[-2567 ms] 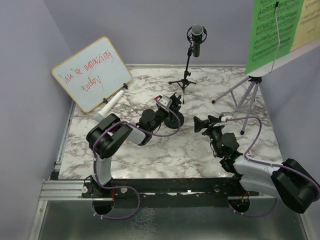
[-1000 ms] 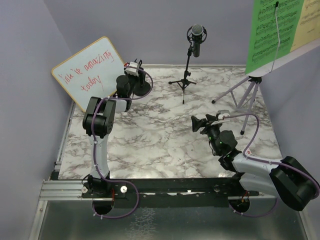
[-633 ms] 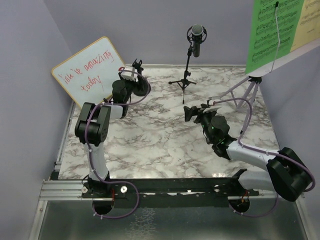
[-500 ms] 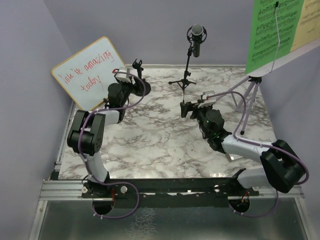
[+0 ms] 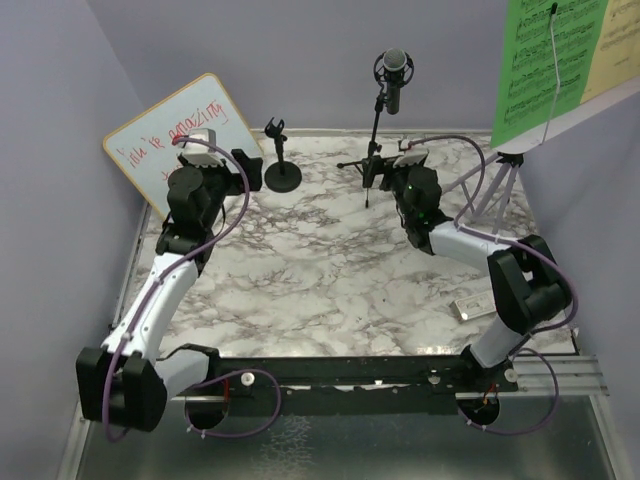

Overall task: Pack up the instrument practice props
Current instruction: Move the microphone stand with the microphone to the center of the board.

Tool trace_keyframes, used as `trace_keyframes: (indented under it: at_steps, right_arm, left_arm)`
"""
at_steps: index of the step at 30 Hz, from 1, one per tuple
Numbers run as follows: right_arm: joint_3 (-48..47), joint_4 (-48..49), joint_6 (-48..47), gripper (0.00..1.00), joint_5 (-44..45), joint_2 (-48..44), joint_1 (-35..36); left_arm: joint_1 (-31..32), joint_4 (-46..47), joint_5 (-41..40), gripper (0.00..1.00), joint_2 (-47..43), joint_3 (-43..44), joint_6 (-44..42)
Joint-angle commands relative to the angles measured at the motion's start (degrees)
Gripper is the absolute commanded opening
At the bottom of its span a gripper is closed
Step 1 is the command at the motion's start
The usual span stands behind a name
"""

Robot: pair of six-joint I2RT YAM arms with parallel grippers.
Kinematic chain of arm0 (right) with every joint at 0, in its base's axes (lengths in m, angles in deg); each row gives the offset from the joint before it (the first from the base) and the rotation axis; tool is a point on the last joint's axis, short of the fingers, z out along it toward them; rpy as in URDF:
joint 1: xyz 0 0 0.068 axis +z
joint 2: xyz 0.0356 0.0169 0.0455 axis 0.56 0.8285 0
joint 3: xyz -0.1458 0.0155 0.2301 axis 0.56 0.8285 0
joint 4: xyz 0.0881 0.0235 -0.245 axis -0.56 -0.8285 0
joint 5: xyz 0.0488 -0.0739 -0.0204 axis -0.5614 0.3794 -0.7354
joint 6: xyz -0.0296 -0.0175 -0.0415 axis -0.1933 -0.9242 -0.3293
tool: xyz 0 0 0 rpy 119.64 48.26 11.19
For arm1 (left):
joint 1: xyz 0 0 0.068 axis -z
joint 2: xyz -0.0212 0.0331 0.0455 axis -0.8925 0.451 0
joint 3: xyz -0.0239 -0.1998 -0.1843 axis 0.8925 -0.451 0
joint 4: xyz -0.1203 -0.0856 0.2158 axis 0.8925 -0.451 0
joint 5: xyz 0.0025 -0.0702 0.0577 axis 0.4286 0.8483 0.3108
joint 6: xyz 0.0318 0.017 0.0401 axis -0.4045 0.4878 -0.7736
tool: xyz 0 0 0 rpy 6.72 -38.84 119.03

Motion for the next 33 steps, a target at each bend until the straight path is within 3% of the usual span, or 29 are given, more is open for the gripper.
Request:
trace_keyframes:
  at_steps: [1, 5, 16, 19, 28, 33]
  right_arm:
    - [-6.4, 0.0, 0.6, 0.94, -5.7, 6.8, -3.9]
    - [-12.7, 0.6, 1.0, 0.89, -6.8, 12.8, -5.9]
    - [-27.7, 3.5, -1.0, 0.72, -10.9, 25.9, -8.0]
    - [-30.4, 3.6, -2.5, 0.62, -12.2, 28.5, -8.0]
    - [-25.1, 7.3, -6.1, 0.02, -22.4, 26.6, -8.0]
    - [-18.4, 8.8, -4.2, 0.00, -31.5, 21.4, -8.0]
  left_arm:
    - [-0.3, -17.9, -4.3, 0.99, -9.8, -0.2, -6.9]
    - [0.5, -15.9, -8.6, 0.99, -15.4, -5.7, -8.7]
    - [5.4, -17.6, -15.8, 0.99, -18.8, -7.6, -13.0]
    - [5.5, -17.1, -15.6, 0.99, -19.1, -7.8, -13.0]
    - [5.5, -16.3, -14.4, 0.99, -20.4, -8.5, -13.4]
    - [5.6, -15.7, -11.2, 0.99, -20.3, -9.0, -12.6]
